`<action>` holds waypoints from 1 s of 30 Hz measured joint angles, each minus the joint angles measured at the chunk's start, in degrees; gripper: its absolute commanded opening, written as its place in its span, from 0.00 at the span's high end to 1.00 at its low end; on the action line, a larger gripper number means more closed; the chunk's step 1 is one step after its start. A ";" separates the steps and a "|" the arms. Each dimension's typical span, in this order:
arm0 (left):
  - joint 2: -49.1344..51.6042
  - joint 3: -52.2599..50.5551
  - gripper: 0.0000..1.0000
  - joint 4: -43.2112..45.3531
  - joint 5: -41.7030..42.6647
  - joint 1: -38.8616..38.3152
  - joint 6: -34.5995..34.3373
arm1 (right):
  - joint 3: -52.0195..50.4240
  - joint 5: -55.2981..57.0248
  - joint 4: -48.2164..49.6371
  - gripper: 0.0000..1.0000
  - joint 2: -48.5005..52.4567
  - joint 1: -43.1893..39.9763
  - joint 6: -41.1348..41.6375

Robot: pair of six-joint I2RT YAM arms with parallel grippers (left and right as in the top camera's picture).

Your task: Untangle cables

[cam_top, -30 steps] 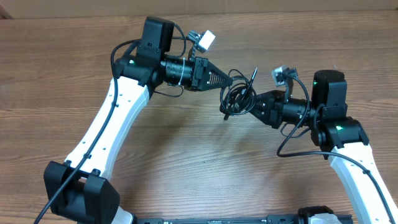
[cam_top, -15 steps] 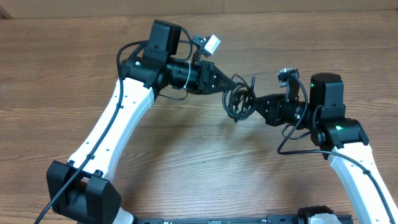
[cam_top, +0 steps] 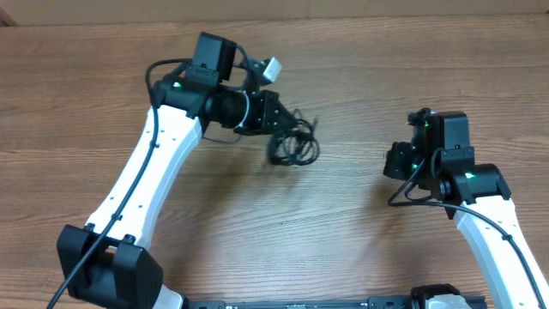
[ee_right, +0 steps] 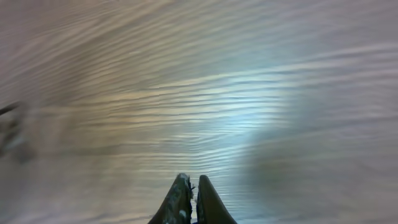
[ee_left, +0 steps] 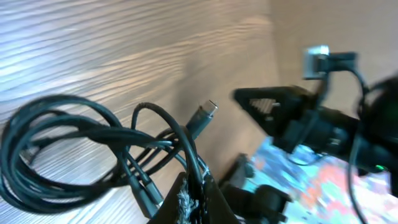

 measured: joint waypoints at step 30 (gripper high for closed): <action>-7.89 0.00 0.95 -6.75 -10.21 6.60 2.12 | 0.00 -27.10 6.03 0.37 0.00 0.04 -8.15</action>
